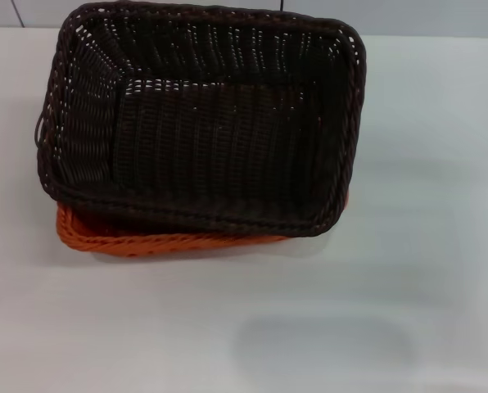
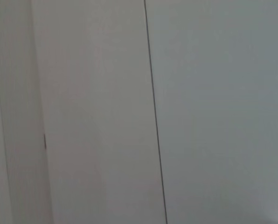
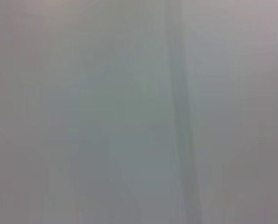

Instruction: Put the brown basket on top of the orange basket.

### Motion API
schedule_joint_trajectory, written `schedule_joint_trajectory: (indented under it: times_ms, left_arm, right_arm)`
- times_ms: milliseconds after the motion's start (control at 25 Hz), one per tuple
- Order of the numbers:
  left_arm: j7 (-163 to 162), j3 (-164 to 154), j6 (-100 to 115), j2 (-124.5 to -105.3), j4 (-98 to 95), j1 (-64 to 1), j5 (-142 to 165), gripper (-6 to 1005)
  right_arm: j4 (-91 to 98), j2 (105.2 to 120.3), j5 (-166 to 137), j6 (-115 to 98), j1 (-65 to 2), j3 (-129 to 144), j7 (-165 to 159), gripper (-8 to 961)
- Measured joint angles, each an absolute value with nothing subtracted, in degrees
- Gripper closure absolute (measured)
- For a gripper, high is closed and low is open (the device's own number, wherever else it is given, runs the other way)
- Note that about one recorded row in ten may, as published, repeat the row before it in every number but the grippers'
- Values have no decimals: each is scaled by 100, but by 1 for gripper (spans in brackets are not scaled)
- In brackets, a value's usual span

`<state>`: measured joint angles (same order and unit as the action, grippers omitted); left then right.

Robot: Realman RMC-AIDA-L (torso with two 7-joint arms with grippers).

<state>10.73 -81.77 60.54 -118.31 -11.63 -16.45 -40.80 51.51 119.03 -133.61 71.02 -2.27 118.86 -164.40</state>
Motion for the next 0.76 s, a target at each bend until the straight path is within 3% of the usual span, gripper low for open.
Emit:
schedule_joint_trajectory:
  times_ms: [280, 760]
  left_arm:
    - [762, -8391, 6536, -11837, -1165, -1546, -4071, 153]
    - [477, -8429, 6827, -11807, -1166, -1408, -4069, 153]
  right_arm:
    - [3494, 11931, -11717, 8014, -734, 12120, -17023, 339]
    - [3441, 11936, -11750, 8180, -752, 12360, -16958, 339]
